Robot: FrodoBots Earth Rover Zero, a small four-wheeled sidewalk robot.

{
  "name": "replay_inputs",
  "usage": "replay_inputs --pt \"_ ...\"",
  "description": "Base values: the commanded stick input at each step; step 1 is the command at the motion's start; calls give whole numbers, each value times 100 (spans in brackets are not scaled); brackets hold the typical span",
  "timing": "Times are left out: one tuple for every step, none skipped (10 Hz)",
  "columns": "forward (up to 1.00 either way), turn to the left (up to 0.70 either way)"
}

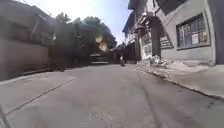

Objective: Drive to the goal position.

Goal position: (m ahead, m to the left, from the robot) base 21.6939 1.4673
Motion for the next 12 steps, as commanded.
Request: replay_inputs --pt "100 9" --pt "100 9" --pt "100 9" --pt "100 9" --pt "100 9" --pt "100 9" --pt "100 9" --pt "100 9" --pt "100 9" --pt "100 -9" --pt "100 -31" --pt "100 -31"
